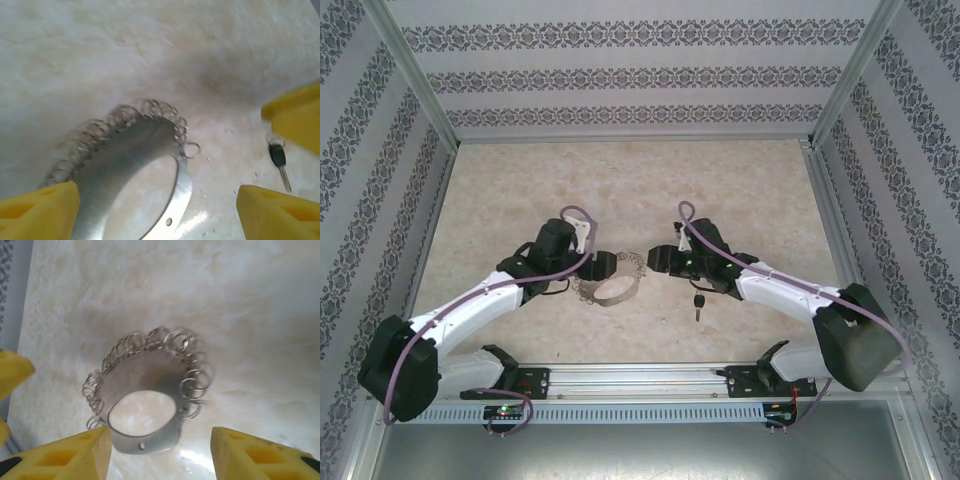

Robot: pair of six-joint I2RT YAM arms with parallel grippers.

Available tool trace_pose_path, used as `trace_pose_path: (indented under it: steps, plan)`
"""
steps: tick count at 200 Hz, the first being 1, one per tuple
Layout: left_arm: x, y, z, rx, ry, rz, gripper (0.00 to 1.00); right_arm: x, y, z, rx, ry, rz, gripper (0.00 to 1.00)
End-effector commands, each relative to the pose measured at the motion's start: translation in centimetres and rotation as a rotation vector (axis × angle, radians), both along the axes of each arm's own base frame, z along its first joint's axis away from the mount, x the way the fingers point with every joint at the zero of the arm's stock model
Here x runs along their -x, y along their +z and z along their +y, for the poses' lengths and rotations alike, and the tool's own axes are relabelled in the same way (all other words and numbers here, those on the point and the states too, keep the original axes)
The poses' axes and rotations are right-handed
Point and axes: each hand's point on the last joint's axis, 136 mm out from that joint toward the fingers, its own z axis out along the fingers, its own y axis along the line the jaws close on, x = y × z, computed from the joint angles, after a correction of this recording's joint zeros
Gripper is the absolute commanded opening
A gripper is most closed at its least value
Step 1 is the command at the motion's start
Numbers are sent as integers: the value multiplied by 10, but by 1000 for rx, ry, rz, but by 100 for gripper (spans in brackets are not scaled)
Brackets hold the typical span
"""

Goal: Put the keys on the keyring

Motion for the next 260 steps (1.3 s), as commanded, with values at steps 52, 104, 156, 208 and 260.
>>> trace_pose_path:
  steps: [52, 104, 156, 208, 260]
  plan:
    - [18, -47, -52, -331, -269, -64, 56, -2, -15, -52, 175, -75, -40, 98]
    - [6, -55, -69, -373, -289, -127, 40, -10, 13, -88, 171, -211, -192, 98]
    - [4, -66, -83, -359, -332, -122, 37, -10, 15, -109, 123, -265, -181, 98]
    - [1, -73, -96, -346, -361, -111, 36, -8, 6, -103, 102, -226, -156, 98]
    - [0, -82, -101, -352, -382, -99, 33, -11, 7, -102, 100, -221, -154, 98]
